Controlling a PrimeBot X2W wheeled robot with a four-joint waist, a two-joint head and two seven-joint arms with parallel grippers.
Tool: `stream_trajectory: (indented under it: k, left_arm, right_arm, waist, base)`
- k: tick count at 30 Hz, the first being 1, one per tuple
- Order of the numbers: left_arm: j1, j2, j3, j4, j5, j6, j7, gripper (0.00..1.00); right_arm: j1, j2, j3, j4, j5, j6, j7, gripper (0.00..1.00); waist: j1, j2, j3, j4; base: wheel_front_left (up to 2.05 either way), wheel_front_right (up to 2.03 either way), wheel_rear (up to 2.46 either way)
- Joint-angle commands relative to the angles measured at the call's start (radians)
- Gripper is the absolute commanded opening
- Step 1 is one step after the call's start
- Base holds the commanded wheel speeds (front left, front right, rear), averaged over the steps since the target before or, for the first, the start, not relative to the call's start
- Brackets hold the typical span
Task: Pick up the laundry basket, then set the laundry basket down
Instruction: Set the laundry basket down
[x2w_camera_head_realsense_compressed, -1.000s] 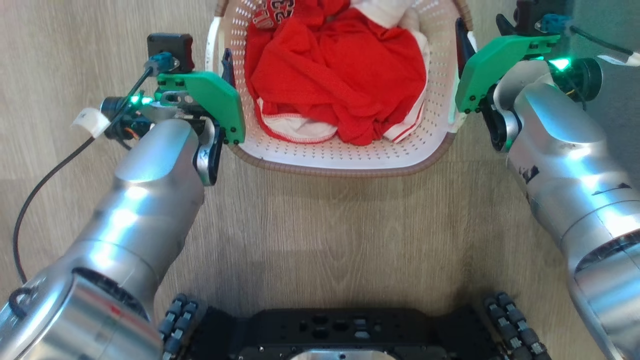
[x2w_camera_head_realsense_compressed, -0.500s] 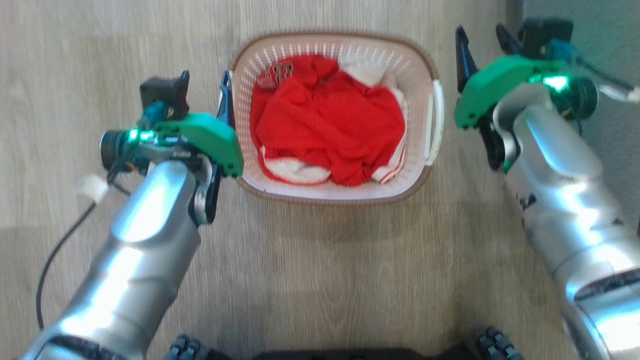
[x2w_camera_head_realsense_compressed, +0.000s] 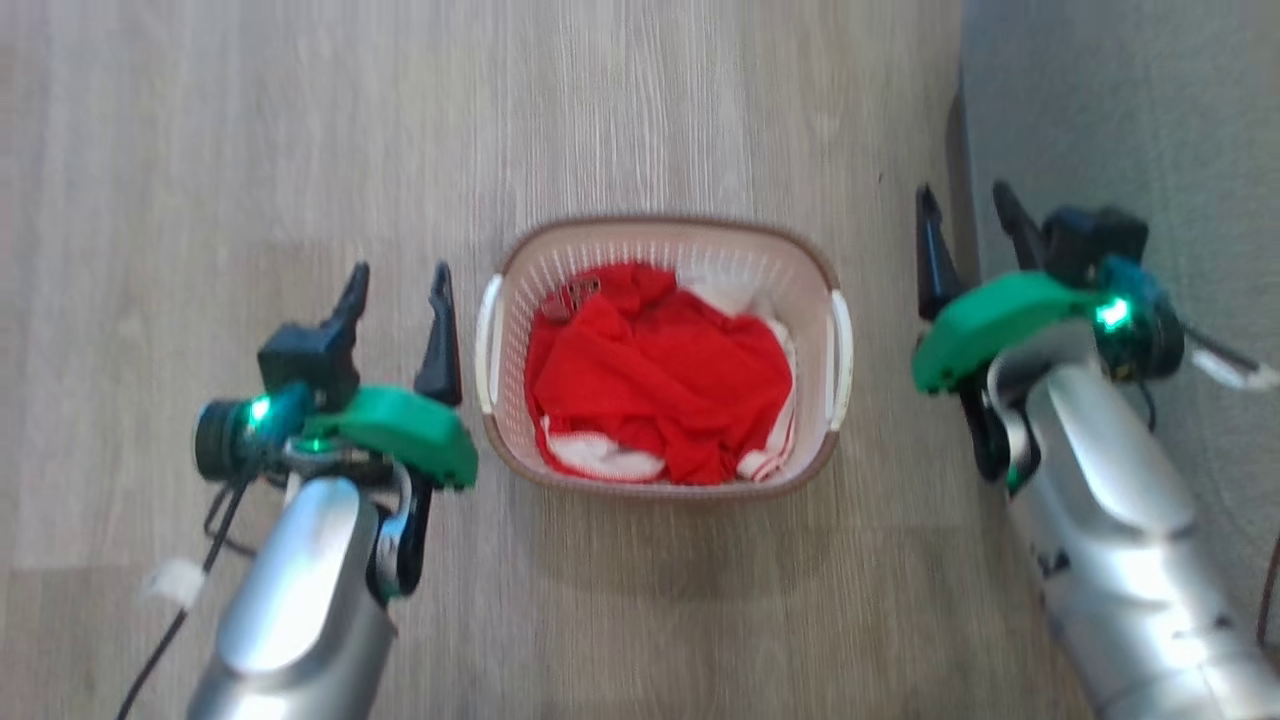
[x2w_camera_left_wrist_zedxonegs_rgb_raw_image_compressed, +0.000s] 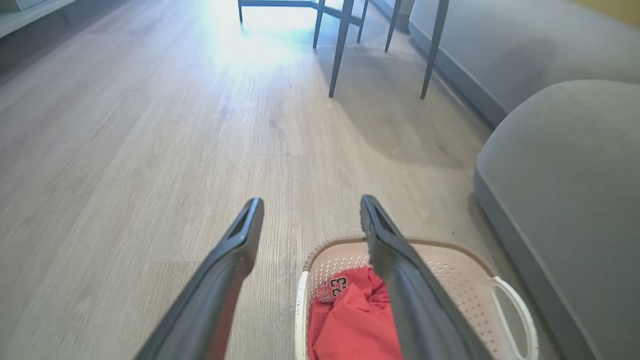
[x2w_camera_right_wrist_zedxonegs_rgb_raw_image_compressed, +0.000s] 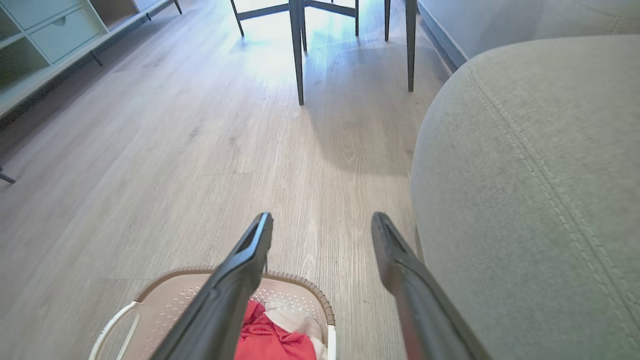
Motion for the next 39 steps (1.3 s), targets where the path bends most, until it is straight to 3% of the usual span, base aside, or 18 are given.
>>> stream_trajectory:
  k: [1, 11, 25, 39]
  left_arm:
    - [0.020, 0.008, 0.052, -0.057, 0.017, -0.014, -0.005, 1.00]
    - [0.210, -0.024, 0.156, -0.195, 0.078, -0.056, -0.005, 1.00]
    - [0.379, -0.034, 0.217, -0.344, 0.148, -0.050, -0.005, 1.00]
    - [0.501, -0.036, 0.261, -0.384, 0.161, -0.052, -0.005, 1.00]
  right_arm:
    - [0.038, 0.018, 0.008, -0.054, -0.009, 0.001, -0.013, 1.00]
    - [0.250, 0.018, -0.006, -0.255, -0.021, 0.001, -0.013, 1.00]
    - [0.492, 0.018, -0.043, -0.456, -0.046, 0.001, -0.013, 1.00]
    - [0.620, 0.018, -0.078, -0.540, -0.048, 0.001, -0.013, 1.00]
  waist:
    - [0.0001, -0.0001, -0.067, 0.012]
    - [0.0001, -0.0001, -0.200, 0.024]
    - [0.0001, -0.0001, -0.301, 0.033]
    - [0.0001, -0.0001, -0.388, 0.023]
  base:
    - [0.00, 0.00, 0.00]
    - [0.00, 0.00, 0.00]
    - [0.00, 0.00, 0.00]
    - [0.00, 0.00, 0.00]
